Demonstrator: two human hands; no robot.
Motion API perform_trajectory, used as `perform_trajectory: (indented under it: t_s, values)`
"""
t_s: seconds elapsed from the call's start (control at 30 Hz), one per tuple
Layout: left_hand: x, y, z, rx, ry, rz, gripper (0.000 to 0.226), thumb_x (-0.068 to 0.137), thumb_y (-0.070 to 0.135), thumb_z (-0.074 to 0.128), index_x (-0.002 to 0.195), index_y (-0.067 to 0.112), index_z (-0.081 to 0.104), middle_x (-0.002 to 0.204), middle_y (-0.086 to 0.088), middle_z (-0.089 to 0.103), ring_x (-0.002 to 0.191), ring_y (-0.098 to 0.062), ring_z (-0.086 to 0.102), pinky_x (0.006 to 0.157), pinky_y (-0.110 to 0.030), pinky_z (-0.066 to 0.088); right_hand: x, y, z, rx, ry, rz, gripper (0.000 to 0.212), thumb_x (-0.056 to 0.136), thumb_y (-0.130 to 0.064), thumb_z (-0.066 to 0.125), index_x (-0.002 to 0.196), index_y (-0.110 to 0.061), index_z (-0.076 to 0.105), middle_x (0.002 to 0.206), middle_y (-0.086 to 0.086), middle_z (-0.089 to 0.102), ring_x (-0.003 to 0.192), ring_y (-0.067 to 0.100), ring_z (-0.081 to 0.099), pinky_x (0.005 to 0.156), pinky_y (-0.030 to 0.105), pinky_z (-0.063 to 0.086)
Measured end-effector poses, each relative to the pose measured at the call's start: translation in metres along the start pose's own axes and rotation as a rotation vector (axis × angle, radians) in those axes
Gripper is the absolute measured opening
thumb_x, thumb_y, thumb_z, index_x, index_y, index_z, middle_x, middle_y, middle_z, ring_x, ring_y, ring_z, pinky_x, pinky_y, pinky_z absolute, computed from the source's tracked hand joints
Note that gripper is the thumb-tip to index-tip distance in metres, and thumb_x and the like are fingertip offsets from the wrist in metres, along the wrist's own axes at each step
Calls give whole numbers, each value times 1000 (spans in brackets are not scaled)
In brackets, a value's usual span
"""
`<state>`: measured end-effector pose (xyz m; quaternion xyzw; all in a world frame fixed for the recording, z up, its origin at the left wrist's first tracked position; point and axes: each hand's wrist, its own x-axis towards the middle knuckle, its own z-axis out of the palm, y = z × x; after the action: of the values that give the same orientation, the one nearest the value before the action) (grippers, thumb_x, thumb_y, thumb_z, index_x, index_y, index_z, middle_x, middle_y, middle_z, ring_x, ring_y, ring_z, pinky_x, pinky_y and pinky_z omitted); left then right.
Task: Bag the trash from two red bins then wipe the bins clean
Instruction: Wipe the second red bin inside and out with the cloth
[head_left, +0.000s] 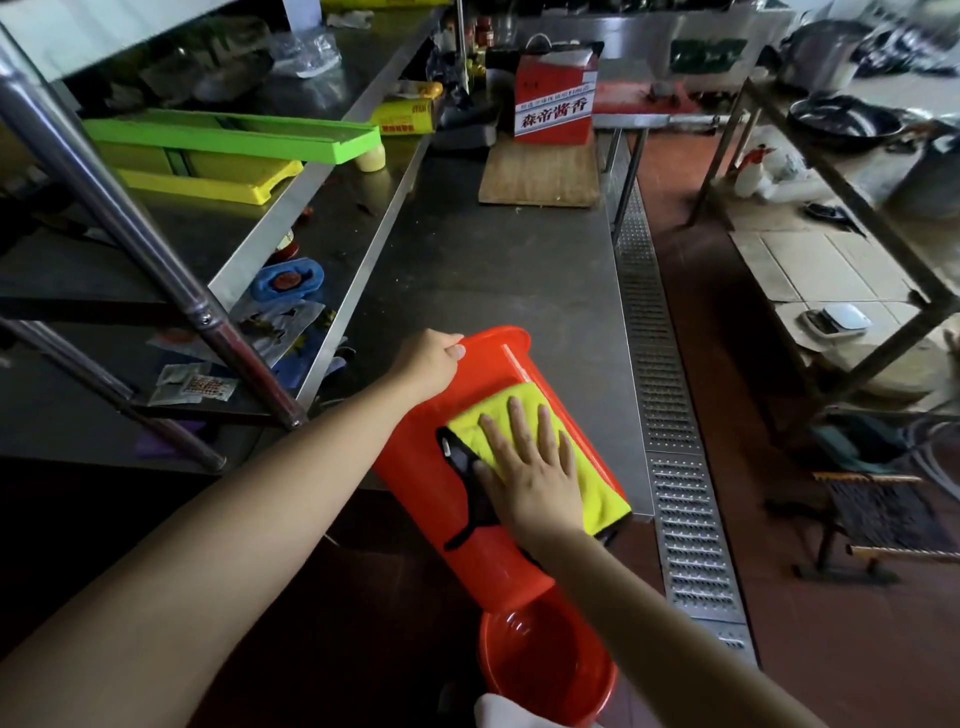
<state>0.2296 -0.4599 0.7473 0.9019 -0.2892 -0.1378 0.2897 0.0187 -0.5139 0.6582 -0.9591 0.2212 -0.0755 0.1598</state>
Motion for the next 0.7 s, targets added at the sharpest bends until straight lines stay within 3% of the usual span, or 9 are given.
perform_trajectory:
  t_s: [0.27,0.4,0.53,0.7]
  values:
    - [5,-20,1,-55,101,-15,32,97,26,57,125,13,66,128,-6,65,120,-23,58,99,-25,41,84,-34,-9,89,-38,53,64,98,-69,16,157,-45,7,168,-7,-5,154,26,-15,123,55,5]
    - [1,-26,0,-171,158,9,29,95,22,60,121,12,69,120,-5,69,111,-19,63,99,-31,48,33,-12,4,-6,102,-48,62,100,-69,21,157,-46,13,169,-6,1,155,28,-8,121,54,12]
    - [4,-19,3,-261,115,39,28,96,22,60,122,16,69,118,-2,70,108,-14,64,98,-30,49,-31,32,20,-65,226,-145,63,101,-62,38,158,-41,21,168,-4,9,155,32,5,117,58,25]
    - [9,-13,9,-301,145,30,28,97,24,58,123,19,69,119,1,69,107,-13,63,92,-25,47,-51,46,16,-103,218,-67,66,99,-61,44,157,-41,22,168,-4,12,154,33,7,117,57,24]
